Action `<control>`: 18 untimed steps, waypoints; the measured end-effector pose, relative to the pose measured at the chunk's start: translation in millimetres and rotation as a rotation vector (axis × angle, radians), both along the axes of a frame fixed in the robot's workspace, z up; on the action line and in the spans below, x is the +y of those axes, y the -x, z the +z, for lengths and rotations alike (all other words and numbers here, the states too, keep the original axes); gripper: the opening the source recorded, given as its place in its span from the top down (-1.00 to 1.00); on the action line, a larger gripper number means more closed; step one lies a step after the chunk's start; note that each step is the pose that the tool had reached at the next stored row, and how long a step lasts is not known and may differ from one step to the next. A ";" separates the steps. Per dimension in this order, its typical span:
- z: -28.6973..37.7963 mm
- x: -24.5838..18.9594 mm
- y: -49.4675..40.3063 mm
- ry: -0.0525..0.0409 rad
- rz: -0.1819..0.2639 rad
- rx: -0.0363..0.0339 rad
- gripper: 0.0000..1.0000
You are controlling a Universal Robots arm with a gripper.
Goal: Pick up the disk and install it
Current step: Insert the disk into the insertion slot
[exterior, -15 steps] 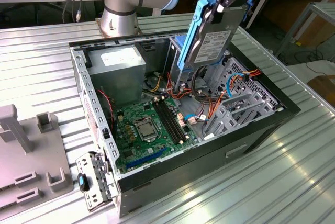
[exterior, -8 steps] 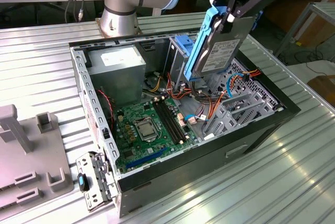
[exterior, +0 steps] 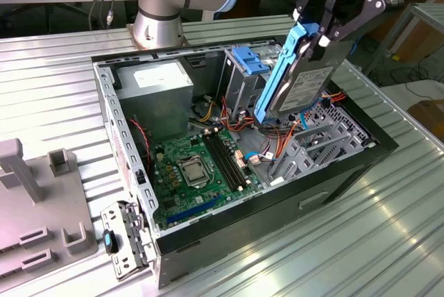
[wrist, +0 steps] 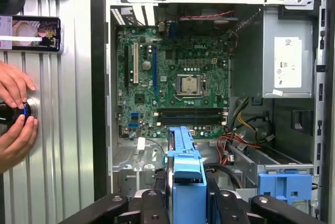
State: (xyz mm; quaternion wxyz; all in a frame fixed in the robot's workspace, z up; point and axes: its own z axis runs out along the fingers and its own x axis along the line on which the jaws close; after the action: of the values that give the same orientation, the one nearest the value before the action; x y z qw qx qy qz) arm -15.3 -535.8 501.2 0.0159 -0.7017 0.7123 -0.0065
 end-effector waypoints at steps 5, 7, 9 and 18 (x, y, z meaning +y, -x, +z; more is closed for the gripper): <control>-1.9 -12.0 -4.0 0.0014 0.003 0.0000 0.26; -3.4 -12.1 -10.0 0.0012 0.008 0.0000 0.26; -4.7 -12.1 -16.7 0.0013 0.011 0.0000 0.26; -13.3 -23.2 -51.7 0.0021 0.012 0.0000 0.26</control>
State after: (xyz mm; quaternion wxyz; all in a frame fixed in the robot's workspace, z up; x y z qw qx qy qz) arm 36.3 -558.9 487.8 0.0152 -0.7060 0.7080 -0.0071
